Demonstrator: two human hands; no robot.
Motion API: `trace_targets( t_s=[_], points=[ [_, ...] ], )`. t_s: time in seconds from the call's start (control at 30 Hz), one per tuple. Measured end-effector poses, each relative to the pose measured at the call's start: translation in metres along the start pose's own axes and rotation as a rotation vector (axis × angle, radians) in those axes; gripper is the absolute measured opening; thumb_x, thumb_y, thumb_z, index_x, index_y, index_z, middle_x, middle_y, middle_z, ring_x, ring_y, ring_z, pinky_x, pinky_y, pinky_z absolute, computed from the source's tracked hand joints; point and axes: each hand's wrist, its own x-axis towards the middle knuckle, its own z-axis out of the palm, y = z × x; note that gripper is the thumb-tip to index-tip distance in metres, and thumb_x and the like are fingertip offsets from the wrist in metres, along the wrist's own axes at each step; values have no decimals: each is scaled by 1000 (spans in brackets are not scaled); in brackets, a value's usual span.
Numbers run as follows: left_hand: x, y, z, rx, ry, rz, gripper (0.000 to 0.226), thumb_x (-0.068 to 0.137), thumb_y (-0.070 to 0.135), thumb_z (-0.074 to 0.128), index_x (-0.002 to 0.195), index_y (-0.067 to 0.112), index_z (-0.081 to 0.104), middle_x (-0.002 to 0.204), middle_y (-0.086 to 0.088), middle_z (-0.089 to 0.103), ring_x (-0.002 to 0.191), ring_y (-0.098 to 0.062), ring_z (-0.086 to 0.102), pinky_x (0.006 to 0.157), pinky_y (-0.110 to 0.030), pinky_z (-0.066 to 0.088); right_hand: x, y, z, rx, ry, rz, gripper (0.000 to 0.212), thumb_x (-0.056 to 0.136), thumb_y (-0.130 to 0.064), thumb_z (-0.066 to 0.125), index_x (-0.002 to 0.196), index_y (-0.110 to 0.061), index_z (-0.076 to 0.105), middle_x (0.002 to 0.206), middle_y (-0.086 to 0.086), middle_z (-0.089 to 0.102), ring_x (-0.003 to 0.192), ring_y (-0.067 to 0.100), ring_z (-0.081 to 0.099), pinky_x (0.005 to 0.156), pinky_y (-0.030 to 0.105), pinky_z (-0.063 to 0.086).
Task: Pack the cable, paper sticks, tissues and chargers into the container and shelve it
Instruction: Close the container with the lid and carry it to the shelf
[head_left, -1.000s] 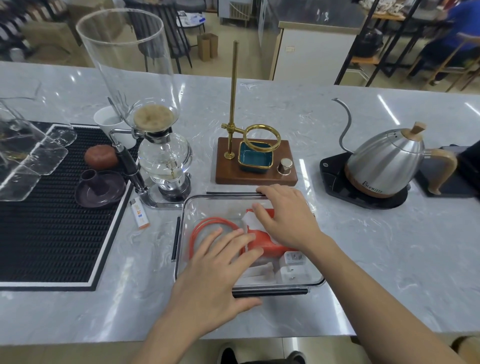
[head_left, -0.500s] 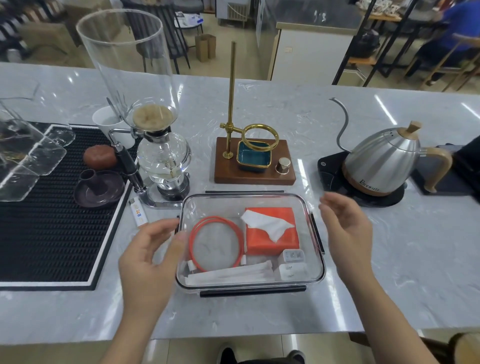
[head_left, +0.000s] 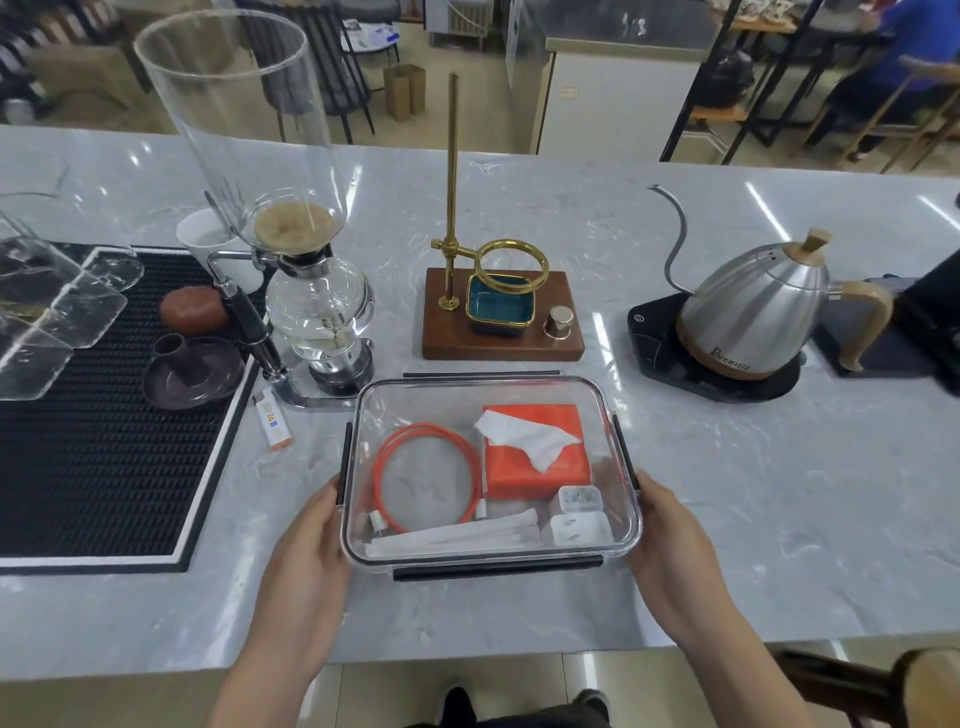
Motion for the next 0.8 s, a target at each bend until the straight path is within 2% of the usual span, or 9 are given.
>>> trace_targets(
  t_s=[0.13, 0.23, 0.33, 0.43, 0.5, 0.57, 0.63, 0.73, 0.8],
  points=[
    [0, 0, 3, -2, 31, 11, 39, 105, 27, 39, 130, 10, 64, 131, -8, 67, 126, -21, 59, 109, -42, 39, 2, -2, -2, -46, 36, -4, 36, 100, -23, 43, 103, -6, 75, 113, 21, 71, 111, 37, 64, 98, 50, 46],
    [-3, -1, 5, 0, 48, 21, 39, 105, 26, 39, 131, 9, 63, 130, -8, 67, 125, -20, 60, 111, -43, 37, 3, -4, -3, -80, 62, 14, 36, 100, -23, 43, 106, -4, 74, 111, 22, 72, 109, 37, 66, 99, 53, 46],
    [-10, 0, 9, -21, 74, 44, 39, 104, 27, 39, 131, 11, 63, 130, -7, 67, 125, -19, 60, 110, -42, 38, 6, -8, -4, -132, 45, 4, 36, 99, -23, 44, 100, -7, 76, 105, 20, 73, 101, 33, 70, 90, 49, 50],
    [-22, 4, 11, -24, 102, 90, 40, 104, 29, 39, 131, 13, 63, 132, -5, 67, 125, -18, 60, 108, -41, 39, 7, -14, -2, -155, -49, -3, 37, 97, -22, 44, 89, -17, 80, 93, 6, 77, 87, 22, 71, 82, 38, 51],
    [-31, 9, 14, -5, 138, 117, 39, 104, 31, 39, 128, 16, 66, 127, -3, 70, 117, -14, 65, 96, -36, 46, 11, -22, 4, -171, -115, -6, 36, 96, -24, 45, 89, -16, 79, 91, 6, 76, 84, 19, 70, 79, 37, 51],
    [-45, 13, 15, 4, 210, 144, 38, 104, 31, 39, 123, 18, 70, 121, -2, 73, 109, -12, 69, 83, -32, 52, 13, -32, 13, -180, -190, -2, 36, 96, -23, 44, 93, -7, 76, 92, 13, 75, 84, 20, 69, 79, 39, 50],
    [-63, 19, 16, 1, 250, 172, 39, 104, 30, 38, 121, 17, 71, 121, -4, 73, 110, -15, 69, 85, -33, 52, 15, -38, 20, -191, -245, 12, 36, 97, -21, 43, 91, -5, 75, 93, 20, 72, 88, 23, 65, 84, 42, 48],
    [-94, 21, 16, -20, 344, 254, 40, 104, 29, 38, 119, 14, 72, 122, -10, 72, 114, -22, 67, 88, -39, 51, 18, -44, 40, -154, -354, 103, 37, 100, -25, 44, 94, -14, 79, 99, 9, 77, 89, 23, 71, 83, 42, 49],
    [-114, 22, 15, -17, 400, 304, 40, 103, 30, 39, 120, 13, 71, 123, -9, 71, 116, -23, 66, 89, -39, 53, 22, -45, 55, -129, -388, 175, 35, 101, -25, 44, 100, -13, 76, 102, 9, 77, 88, 23, 74, 79, 41, 52]
  ],
)
